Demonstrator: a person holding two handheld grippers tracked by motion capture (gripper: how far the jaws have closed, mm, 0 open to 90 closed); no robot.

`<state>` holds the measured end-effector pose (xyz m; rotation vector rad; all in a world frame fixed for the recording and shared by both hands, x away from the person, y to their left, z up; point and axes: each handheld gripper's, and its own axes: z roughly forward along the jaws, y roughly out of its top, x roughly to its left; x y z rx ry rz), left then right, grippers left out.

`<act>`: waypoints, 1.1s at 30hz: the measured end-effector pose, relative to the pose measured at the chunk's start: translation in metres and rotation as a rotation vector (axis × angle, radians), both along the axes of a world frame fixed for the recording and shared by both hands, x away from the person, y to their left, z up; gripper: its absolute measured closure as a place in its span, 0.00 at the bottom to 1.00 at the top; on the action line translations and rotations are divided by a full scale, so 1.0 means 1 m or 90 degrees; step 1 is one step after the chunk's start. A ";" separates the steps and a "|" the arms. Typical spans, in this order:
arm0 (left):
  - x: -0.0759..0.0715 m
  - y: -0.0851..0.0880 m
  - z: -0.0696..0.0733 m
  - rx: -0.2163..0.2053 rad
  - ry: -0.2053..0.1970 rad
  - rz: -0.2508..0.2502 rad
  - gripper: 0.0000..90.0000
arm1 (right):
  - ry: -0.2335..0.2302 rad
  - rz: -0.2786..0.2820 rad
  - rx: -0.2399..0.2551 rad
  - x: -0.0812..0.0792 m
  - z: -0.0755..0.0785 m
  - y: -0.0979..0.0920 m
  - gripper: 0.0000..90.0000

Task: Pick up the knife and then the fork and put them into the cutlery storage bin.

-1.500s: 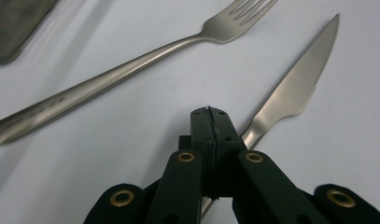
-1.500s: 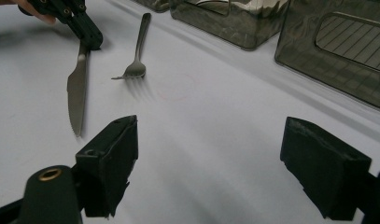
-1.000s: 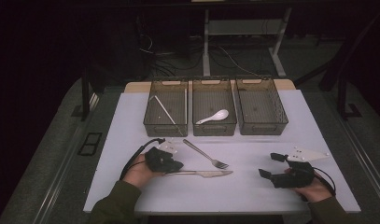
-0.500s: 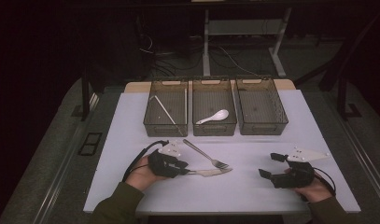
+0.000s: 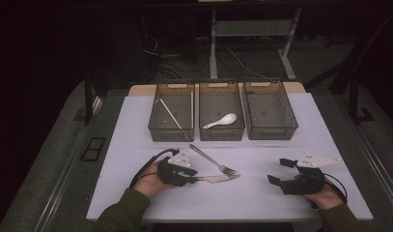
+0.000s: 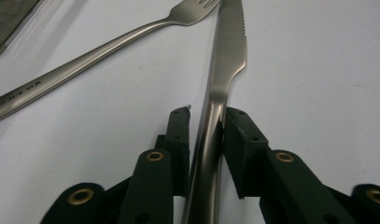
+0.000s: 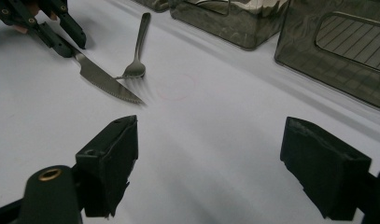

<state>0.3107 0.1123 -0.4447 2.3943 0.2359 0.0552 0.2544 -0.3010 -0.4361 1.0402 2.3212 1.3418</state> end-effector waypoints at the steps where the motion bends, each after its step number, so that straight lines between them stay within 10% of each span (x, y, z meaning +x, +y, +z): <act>1: 0.000 0.000 0.000 -0.001 0.003 -0.002 0.81 | 0.000 0.000 0.000 0.000 0.000 0.000 0.21; 21: -0.008 -0.003 0.004 0.011 0.016 -0.024 0.88 | -0.001 -0.001 0.001 0.000 0.000 -0.001 0.21; 33: -0.016 -0.003 0.022 -0.054 0.024 -0.038 0.88 | -0.002 -0.007 0.005 0.000 0.001 -0.001 0.21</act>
